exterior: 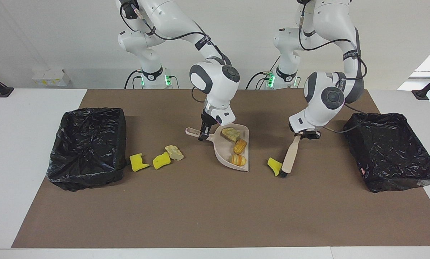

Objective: Sweep and dump trash in bin

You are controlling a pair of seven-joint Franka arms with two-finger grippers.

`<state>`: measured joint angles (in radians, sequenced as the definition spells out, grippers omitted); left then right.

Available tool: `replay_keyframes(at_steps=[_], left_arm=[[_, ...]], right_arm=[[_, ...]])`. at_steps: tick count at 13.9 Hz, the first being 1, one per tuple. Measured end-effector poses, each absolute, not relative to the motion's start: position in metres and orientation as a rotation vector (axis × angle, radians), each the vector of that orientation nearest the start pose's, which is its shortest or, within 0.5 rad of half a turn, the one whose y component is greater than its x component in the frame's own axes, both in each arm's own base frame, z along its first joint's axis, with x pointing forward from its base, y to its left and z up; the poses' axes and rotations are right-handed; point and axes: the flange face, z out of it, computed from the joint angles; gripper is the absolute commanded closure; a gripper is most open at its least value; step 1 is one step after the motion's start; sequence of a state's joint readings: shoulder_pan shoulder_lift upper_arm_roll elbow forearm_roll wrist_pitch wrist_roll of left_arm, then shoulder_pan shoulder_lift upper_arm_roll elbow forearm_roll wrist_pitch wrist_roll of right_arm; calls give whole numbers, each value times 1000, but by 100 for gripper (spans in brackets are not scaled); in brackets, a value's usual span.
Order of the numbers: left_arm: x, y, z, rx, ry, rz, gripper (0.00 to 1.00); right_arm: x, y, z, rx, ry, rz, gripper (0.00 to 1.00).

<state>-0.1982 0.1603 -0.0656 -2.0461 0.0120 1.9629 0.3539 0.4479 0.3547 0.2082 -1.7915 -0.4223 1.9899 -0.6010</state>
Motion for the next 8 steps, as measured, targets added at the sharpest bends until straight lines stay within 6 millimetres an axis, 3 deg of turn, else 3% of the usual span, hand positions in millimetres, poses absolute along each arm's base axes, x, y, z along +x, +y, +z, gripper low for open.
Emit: replay_keyframes(at_steps=[4, 8], left_arm=[[495, -189, 345, -2998, 996, 408, 100], [471, -230, 350, -3013, 887, 403, 100]], right_arm=[[525, 359, 338, -2550, -2285, 128, 100], [525, 359, 337, -2550, -2284, 127, 100]])
